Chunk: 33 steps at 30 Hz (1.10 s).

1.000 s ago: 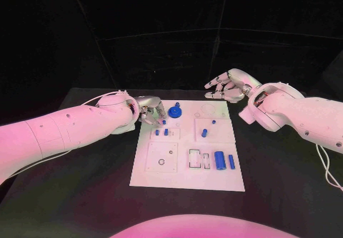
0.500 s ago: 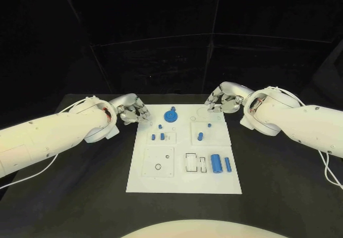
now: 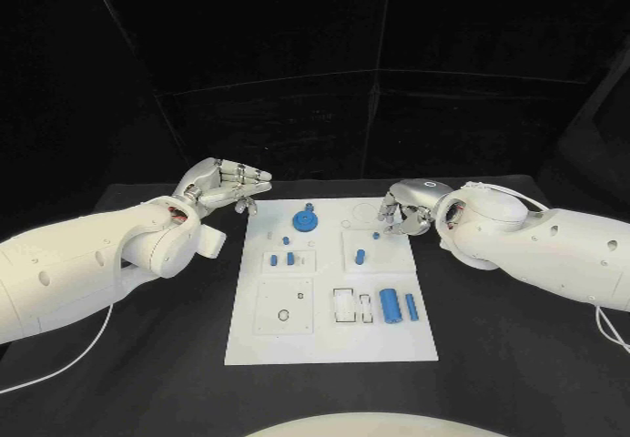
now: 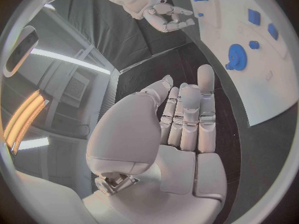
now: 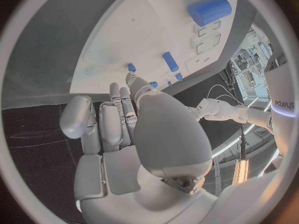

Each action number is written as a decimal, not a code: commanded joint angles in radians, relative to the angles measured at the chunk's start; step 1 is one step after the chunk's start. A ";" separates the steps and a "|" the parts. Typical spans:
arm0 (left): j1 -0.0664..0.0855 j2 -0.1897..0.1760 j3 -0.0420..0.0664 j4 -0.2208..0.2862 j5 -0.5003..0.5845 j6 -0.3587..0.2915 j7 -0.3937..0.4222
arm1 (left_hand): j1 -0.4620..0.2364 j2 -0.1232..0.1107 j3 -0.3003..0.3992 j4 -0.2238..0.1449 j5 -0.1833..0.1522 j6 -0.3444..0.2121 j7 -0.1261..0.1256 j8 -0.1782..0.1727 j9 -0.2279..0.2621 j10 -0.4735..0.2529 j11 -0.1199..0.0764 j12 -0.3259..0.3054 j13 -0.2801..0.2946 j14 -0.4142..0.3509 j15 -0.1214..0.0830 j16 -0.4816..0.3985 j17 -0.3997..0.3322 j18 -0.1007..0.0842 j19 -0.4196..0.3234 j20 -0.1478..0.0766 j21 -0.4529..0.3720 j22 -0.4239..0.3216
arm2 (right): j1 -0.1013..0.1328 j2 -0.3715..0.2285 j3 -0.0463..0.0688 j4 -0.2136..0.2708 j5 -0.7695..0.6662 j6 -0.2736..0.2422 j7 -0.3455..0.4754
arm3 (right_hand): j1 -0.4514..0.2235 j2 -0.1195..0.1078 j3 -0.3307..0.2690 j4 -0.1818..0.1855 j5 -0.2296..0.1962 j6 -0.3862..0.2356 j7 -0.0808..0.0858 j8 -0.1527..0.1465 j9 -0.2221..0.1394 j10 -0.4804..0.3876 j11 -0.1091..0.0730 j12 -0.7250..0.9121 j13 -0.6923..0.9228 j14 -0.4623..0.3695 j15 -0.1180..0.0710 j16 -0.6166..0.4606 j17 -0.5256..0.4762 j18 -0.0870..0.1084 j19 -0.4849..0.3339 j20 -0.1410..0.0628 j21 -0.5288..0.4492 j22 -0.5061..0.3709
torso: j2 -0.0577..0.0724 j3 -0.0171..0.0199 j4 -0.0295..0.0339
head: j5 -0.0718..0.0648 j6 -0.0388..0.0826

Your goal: Assemble the parts on the task board

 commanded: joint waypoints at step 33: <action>0.000 0.004 0.001 0.025 0.215 0.012 0.116 | 0.004 0.010 -0.002 0.001 0.006 0.002 0.001 0.011 -0.001 0.011 -0.005 0.016 0.004 -0.020 0.000 -0.017 -0.025 0.013 -0.012 -0.002 -0.016 -0.011 | -0.035 0.053 -0.002 -0.020 -0.059 0.065 0.005 | 0.008 -0.018 0.136 -0.028 0.012 0.025 0.010 -0.009 0.003 0.037 0.008 -0.044 -0.121 0.035 0.009 0.000 -0.019 0.003 0.014 0.008 0.014 0.012 | 0.001 0.0021 0.0011 | 0.003 -0.010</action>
